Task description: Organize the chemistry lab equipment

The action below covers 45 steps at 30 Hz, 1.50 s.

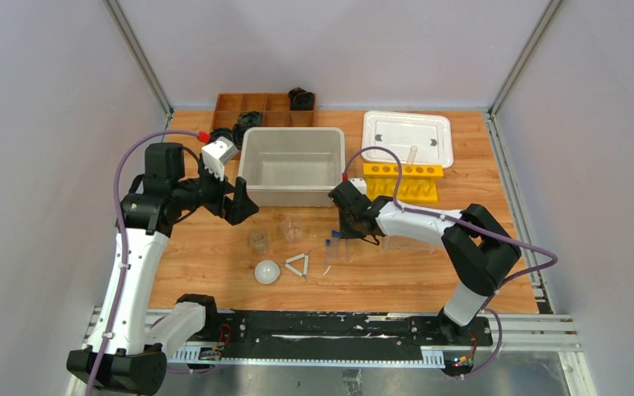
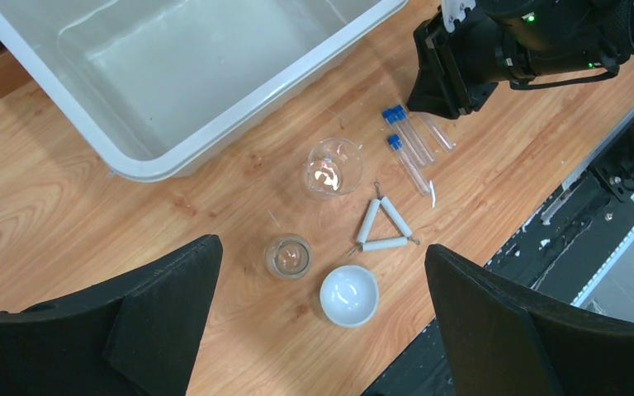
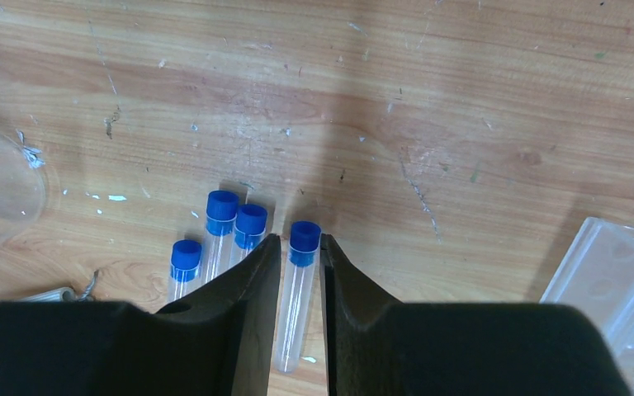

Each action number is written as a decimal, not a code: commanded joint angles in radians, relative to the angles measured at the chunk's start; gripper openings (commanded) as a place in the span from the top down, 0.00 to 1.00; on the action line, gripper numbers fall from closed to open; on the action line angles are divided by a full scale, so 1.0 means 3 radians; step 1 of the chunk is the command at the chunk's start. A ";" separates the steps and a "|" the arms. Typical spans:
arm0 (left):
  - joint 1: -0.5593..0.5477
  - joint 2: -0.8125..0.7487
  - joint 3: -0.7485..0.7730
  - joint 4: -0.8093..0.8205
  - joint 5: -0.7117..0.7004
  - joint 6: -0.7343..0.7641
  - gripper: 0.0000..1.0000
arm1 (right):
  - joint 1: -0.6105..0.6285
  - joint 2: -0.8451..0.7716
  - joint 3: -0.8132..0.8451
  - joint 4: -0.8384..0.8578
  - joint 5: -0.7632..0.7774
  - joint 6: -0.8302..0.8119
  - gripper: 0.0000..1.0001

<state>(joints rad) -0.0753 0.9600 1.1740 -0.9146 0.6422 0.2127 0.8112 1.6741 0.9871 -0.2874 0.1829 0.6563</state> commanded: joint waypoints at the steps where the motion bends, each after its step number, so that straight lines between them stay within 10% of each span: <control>1: -0.0011 -0.0037 0.0084 0.0037 0.0000 0.0011 0.00 | 0.0037 0.0045 0.0001 -0.0171 0.0102 0.0065 0.72; 32: -0.0010 -0.0057 0.0101 0.0037 0.0037 0.0002 0.00 | 0.0328 0.0326 0.0322 -0.0739 0.0638 0.0007 0.73; 45: -0.0013 -0.0106 0.0123 0.0037 0.0021 0.0012 0.00 | 0.0420 -0.0118 -0.0216 -0.0124 0.0875 0.0280 0.67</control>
<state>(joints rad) -0.0753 0.9485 1.1744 -0.9146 0.6426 0.2127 0.9272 1.6653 0.9520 -0.3546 0.3996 0.7147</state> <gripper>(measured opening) 0.997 0.331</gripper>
